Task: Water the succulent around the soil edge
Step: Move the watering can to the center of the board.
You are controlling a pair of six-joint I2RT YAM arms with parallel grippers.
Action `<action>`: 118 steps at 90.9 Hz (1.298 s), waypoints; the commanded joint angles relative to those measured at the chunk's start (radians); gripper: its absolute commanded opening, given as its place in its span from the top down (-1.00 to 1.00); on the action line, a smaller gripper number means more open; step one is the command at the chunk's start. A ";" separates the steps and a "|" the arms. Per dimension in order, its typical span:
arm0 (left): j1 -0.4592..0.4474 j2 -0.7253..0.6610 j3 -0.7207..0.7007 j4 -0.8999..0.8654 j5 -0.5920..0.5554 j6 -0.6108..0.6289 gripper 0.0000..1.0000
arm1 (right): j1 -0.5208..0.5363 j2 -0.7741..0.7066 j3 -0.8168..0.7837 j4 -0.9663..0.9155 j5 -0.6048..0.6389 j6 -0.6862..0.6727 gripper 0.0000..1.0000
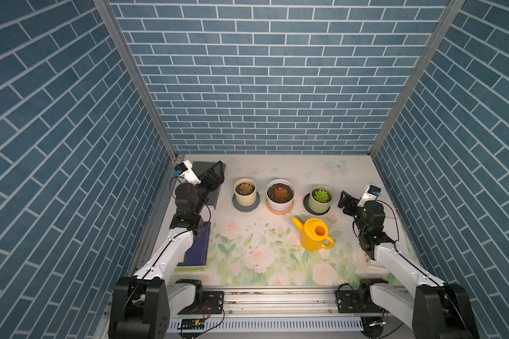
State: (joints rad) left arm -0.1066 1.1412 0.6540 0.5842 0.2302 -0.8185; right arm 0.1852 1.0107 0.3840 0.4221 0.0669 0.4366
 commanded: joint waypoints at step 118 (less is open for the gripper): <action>-0.088 -0.078 0.046 -0.273 0.050 0.094 -1.00 | 0.696 -0.266 0.112 -0.674 0.089 0.197 -0.65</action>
State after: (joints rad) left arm -0.1886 1.0916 0.6708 0.3500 0.2653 -0.7448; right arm 0.8455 0.7444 0.4400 -0.2131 0.0368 0.5915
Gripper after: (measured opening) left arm 0.998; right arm 0.821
